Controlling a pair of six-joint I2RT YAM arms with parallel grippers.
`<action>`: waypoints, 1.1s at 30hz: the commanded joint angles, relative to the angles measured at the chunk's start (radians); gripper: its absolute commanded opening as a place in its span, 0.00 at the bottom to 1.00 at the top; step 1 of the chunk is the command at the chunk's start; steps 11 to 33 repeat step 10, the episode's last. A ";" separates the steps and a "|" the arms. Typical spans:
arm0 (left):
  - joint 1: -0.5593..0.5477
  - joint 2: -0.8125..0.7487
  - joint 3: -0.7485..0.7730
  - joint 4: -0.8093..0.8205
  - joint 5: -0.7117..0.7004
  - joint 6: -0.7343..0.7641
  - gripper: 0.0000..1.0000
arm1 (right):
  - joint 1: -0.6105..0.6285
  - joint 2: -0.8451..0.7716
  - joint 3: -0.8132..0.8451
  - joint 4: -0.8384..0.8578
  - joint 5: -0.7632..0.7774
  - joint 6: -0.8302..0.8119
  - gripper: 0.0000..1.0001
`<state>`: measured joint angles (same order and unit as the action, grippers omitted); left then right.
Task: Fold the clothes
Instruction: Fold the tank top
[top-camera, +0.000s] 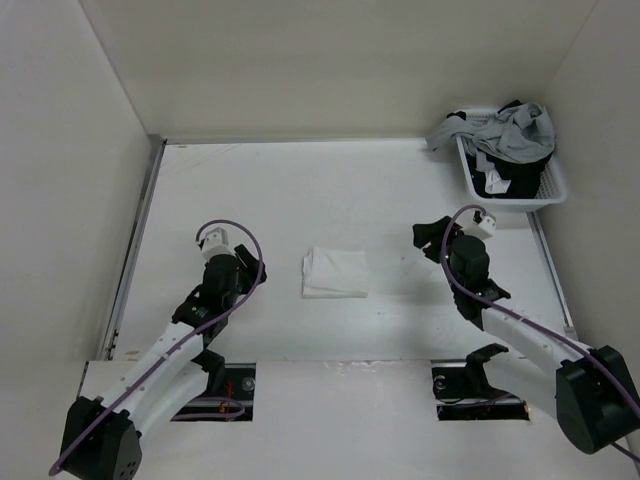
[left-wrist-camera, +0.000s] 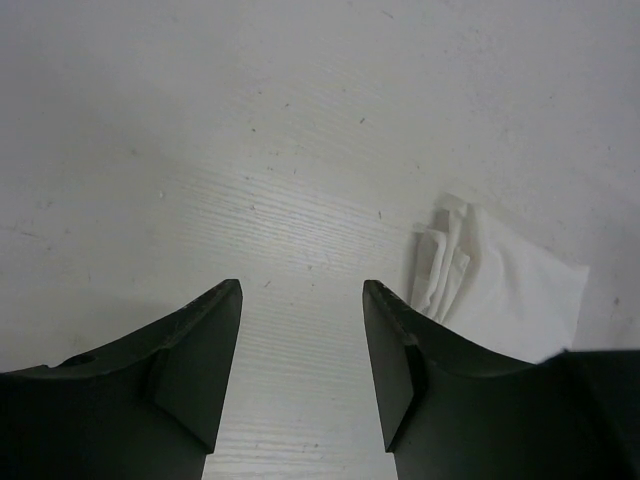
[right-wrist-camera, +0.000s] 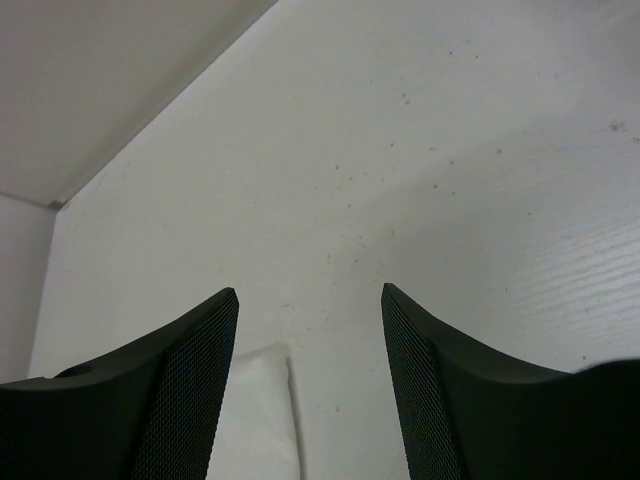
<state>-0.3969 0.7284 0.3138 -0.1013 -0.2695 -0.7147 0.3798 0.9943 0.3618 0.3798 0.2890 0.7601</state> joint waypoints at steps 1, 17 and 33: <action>-0.029 0.035 0.028 0.032 0.000 -0.014 0.49 | -0.003 -0.010 0.011 0.117 0.042 0.008 0.64; -0.056 0.072 0.067 0.023 -0.022 -0.005 0.51 | -0.003 0.027 0.020 0.119 0.041 0.008 0.64; -0.056 0.072 0.067 0.023 -0.022 -0.005 0.51 | -0.003 0.027 0.020 0.119 0.041 0.008 0.64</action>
